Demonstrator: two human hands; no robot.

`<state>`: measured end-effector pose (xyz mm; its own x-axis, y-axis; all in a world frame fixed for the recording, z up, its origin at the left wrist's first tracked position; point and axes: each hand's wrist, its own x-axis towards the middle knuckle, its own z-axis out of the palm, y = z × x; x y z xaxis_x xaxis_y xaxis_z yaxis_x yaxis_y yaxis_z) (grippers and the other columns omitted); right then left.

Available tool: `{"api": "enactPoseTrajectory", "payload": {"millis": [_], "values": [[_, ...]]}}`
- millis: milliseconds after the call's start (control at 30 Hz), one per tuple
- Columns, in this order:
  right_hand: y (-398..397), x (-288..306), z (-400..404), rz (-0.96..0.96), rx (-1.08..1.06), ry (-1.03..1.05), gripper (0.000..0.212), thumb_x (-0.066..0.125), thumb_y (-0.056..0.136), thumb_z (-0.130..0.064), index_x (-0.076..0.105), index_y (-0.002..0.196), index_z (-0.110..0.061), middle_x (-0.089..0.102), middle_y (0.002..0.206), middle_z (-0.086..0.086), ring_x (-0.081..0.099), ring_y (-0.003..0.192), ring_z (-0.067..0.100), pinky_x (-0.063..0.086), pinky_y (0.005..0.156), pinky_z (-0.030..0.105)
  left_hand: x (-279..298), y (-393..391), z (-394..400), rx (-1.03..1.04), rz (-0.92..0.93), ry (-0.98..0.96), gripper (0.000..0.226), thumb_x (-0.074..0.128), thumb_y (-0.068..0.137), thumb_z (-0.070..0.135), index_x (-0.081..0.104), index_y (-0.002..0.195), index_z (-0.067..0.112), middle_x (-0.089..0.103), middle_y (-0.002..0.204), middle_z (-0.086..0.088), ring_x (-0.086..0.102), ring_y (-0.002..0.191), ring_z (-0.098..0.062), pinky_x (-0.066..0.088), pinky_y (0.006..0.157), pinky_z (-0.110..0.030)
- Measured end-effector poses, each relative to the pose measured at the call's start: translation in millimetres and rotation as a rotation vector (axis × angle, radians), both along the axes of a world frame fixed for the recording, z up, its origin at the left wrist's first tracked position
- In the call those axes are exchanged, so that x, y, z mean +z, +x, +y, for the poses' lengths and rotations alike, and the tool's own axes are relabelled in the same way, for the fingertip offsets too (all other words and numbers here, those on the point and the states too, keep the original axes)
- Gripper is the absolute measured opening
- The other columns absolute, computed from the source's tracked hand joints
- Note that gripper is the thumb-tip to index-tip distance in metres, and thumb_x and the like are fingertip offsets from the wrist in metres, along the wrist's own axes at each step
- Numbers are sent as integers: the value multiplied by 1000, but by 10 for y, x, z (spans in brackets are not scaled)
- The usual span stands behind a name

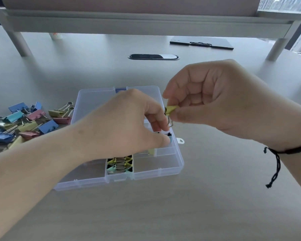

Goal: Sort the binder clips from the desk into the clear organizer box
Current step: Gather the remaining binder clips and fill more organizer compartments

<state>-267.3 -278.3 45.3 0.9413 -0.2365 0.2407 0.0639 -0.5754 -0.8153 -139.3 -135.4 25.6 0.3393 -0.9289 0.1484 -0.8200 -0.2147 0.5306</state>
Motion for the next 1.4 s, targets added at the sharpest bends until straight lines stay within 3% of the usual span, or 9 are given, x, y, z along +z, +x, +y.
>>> {"api": "enactPoseTrajectory", "payload": {"millis": [100,200,333,533,633,767,933,1233,1400], "values": [[-22,23,12,78,57,-2,23,81,70,8,70,83,-8,77,80,3,75,74,25,61,79,43,1,-11,-5,-18,18,-2,9,79,71,38,72,70,33,55,53,33,44,49,-9,36,50,-12],[-42,12,36,165,74,-88,18,81,72,0,77,81,-14,77,79,0,75,74,22,61,80,48,-3,9,-3,-24,63,-13,6,79,71,39,75,72,34,60,54,16,45,51,-23,32,45,-18],[-30,-25,70,216,62,-203,17,79,76,-12,80,81,-28,77,79,-3,74,73,18,60,79,49,18,10,0,-22,117,-19,12,82,73,29,74,65,35,56,50,27,45,46,-1,33,46,-5],[-40,6,119,210,54,-285,21,81,76,-12,78,82,-32,75,78,-13,72,70,6,60,77,32,40,31,-9,-19,115,23,8,80,73,33,75,67,36,56,49,26,44,46,-1,34,45,-8],[-52,7,139,209,44,-358,18,86,73,-18,74,80,-31,73,75,-20,70,70,0,54,68,15,62,44,4,-28,124,36,4,80,71,37,77,69,37,58,50,25,44,48,-1,34,46,-9],[-74,-1,181,150,19,-476,17,82,76,-13,78,79,-29,71,68,-16,56,52,-16,34,51,-3,74,54,16,-20,140,30,6,81,71,36,76,68,35,57,49,22,42,42,-1,32,41,-9],[-89,43,204,103,22,-489,23,78,78,-19,77,82,-42,72,74,-13,58,66,-11,36,55,2,84,53,12,-13,153,30,8,80,75,28,77,68,32,55,46,22,45,42,1,31,41,-6],[-49,-42,236,102,55,-492,16,86,72,-7,78,74,-22,71,67,-13,50,46,-20,29,47,-6,94,83,-1,-32,211,46,11,81,77,23,77,69,28,48,38,17,44,35,2,28,38,-3],[-6,-99,223,52,58,-469,15,86,71,-9,75,72,-20,66,63,-17,57,54,-10,33,51,-3,124,134,21,-62,196,92,11,74,84,28,78,76,34,47,39,15,39,36,-2,27,39,-6]]}}
